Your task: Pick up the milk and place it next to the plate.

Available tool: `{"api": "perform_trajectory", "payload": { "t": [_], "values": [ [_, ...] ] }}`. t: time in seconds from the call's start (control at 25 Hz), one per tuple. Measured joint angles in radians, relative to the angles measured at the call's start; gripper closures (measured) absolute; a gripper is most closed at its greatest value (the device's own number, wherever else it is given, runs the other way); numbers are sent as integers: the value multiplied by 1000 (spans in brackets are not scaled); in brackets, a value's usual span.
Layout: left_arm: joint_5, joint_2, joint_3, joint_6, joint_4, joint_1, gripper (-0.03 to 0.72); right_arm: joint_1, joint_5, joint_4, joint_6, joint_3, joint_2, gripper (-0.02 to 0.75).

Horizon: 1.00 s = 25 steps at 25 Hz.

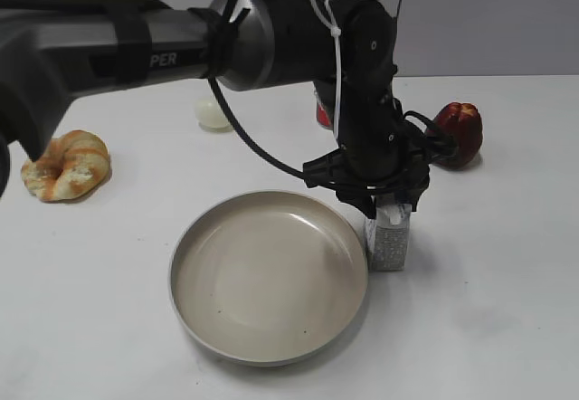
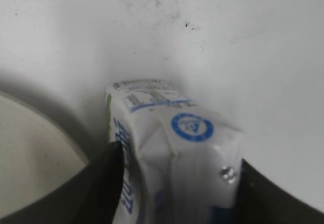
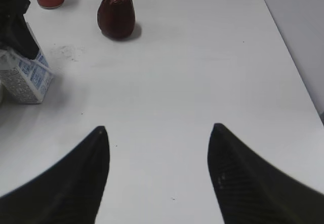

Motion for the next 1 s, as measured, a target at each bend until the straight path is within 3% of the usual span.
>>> {"api": "perform_trajectory", "payload": {
  "t": [0.2, 0.4, 0.6, 0.76, 1.0],
  "values": [
    [-1, -24, 0, 0, 14, 3, 55, 0, 0, 0, 0, 0, 0, 271],
    [4, -113, 0, 12, 28, 43, 29, 0, 0, 0, 0, 0, 0, 271],
    [15, -250, 0, 178, 31, 110, 33, 0, 0, 0, 0, 0, 0, 271],
    [130, -360, -3, 387, 40, 219, 57, 0, 0, 0, 0, 0, 0, 271],
    [265, -452, 40, 571, 41, 472, 104, 0, 0, 0, 0, 0, 0, 271]
  ]
}}
